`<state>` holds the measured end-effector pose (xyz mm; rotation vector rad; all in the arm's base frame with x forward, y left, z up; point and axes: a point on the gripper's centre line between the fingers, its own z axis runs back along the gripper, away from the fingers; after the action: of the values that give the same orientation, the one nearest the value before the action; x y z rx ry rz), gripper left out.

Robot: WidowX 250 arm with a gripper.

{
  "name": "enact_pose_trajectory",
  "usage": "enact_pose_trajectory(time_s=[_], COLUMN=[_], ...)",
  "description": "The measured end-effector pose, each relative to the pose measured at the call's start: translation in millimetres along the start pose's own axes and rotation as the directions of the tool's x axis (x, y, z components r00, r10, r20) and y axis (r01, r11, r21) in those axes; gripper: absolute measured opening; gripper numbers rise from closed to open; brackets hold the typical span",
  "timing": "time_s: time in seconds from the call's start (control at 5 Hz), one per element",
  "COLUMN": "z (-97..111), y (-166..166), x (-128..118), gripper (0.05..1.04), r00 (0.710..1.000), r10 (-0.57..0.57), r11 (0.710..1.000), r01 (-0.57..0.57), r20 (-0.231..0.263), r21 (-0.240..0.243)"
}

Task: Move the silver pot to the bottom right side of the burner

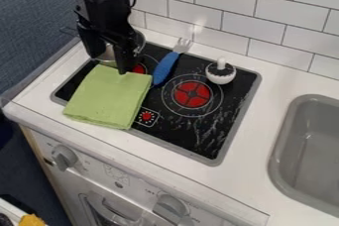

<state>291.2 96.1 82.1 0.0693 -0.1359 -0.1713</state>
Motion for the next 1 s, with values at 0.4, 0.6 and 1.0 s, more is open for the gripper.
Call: enact_pose_trajectory(time_s=[0.4, 0.6, 1.0], z=[-16.9, -26.6, -56.5], y=[4.4, 16.6, 24.5], x=[3.2, 21.1, 63.4], gripper=[1.001, 1.001, 1.001], r00=[0.998, 0.995, 0.991], r10=[0.043, 0.071, 0.092], r11=[0.988, 0.986, 0.992], r01=[-0.05, -0.08, -0.099], r20=[-0.05, -0.071, -0.094], r21=[-0.143, -0.146, -0.081])
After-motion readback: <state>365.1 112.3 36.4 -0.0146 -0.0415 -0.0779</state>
